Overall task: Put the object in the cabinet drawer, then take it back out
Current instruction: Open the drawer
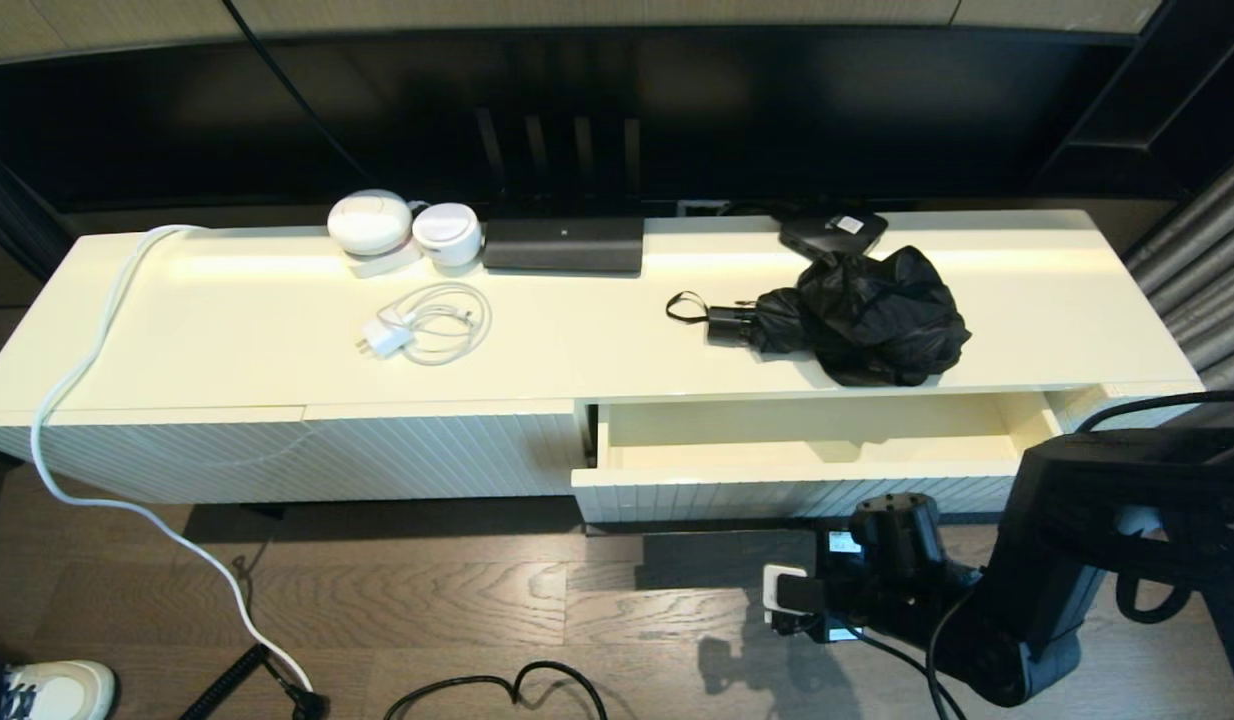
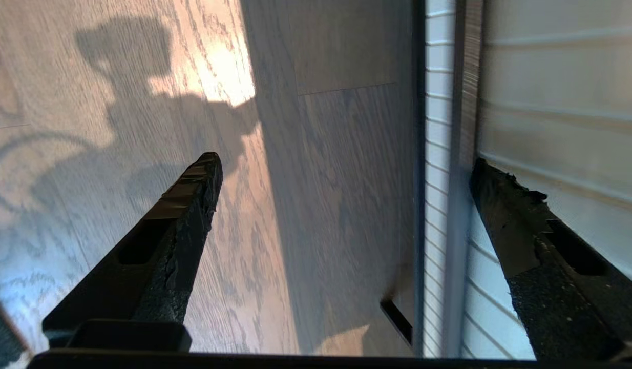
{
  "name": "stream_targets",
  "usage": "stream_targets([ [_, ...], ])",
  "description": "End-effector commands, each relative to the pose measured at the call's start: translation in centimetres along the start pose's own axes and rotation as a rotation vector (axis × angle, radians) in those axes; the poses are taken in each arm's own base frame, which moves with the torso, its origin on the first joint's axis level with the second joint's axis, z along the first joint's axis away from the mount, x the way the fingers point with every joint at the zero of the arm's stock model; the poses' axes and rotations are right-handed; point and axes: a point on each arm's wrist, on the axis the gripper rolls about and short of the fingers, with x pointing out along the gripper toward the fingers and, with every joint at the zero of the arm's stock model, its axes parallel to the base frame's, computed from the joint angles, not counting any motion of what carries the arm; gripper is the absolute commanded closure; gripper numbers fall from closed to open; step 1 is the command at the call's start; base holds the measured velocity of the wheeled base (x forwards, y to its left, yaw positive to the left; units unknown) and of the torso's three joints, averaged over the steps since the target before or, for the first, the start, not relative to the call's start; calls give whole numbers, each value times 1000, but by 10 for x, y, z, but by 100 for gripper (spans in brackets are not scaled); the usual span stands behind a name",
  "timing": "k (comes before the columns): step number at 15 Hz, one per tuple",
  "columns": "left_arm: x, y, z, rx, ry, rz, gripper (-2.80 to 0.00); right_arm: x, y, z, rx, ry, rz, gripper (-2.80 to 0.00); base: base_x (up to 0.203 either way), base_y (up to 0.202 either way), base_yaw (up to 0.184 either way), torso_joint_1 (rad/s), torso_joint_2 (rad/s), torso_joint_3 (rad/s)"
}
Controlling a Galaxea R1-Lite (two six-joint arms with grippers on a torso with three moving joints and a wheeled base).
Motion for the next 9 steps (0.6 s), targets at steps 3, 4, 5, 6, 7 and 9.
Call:
stream_targets([
  [3, 0, 0, 0, 0, -1, 0, 0, -51, -22, 11, -11, -31, -84, -280, 0, 0, 0, 0, 0, 0],
  [4, 0, 0, 0, 0, -1, 0, 0, -66, -28, 14, -13, -40, -110, -280, 0, 0, 0, 0, 0, 0],
  [5, 0, 0, 0, 0, -1, 0, 0, -83, -34, 17, -14, -50, -138, -280, 0, 0, 0, 0, 0, 0],
  [6, 0, 0, 0, 0, -1, 0, 0, -100, -41, 20, -15, -58, -163, -280, 0, 0, 0, 0, 0, 0],
  [7, 0, 0, 0, 0, 0, -2, 0, -119, -47, 22, -14, -62, -181, -280, 0, 0, 0, 0, 0, 0],
  [9, 0, 0, 0, 0, -1, 0, 0, -155, -54, 25, -14, -69, -211, 0, 0, 0, 0, 0, 0, 0],
])
